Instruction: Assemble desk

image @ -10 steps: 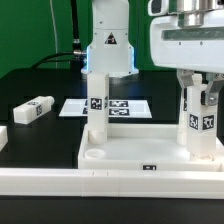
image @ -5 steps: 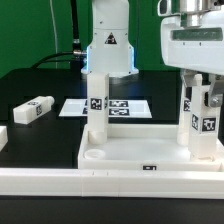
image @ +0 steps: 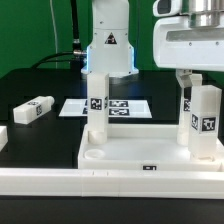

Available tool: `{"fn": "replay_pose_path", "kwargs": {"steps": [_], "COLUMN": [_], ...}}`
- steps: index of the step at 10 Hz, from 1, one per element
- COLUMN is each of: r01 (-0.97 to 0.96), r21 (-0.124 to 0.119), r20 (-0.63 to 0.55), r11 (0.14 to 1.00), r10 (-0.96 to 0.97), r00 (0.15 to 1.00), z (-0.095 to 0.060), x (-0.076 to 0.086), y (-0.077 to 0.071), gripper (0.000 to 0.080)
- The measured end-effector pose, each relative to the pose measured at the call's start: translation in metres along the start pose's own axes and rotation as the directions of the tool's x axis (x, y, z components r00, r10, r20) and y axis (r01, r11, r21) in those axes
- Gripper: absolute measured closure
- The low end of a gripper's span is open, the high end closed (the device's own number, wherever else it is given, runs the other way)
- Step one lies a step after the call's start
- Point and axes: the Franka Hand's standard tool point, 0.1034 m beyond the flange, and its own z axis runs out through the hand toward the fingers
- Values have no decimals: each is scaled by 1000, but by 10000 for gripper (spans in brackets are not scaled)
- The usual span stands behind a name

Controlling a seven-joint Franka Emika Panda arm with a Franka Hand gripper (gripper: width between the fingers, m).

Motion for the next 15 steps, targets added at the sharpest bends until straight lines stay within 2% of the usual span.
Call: {"fn": "replay_pose_path", "kwargs": {"steps": [4,6,10,12,13,14,15], "r01": [364,518,775,851,867,864,864], "r21": [-12,-14,-28,-40,-44,-44,-44], "r20": [-9,-8,-2,3,4,4,4], "r11": [931,855,631,523,496,501,501], "r10": [-364,-518,-776,-852,-868,-865,-865], "r00": [931,855,631,524,496,502,502], "z": [0,0,0,0,0,0,0], "x": [-2,0,8,9,9,9,9], "y": [-1,0,4,4,5,5,5], "gripper": [150,150,150,150,150,284,284]}}
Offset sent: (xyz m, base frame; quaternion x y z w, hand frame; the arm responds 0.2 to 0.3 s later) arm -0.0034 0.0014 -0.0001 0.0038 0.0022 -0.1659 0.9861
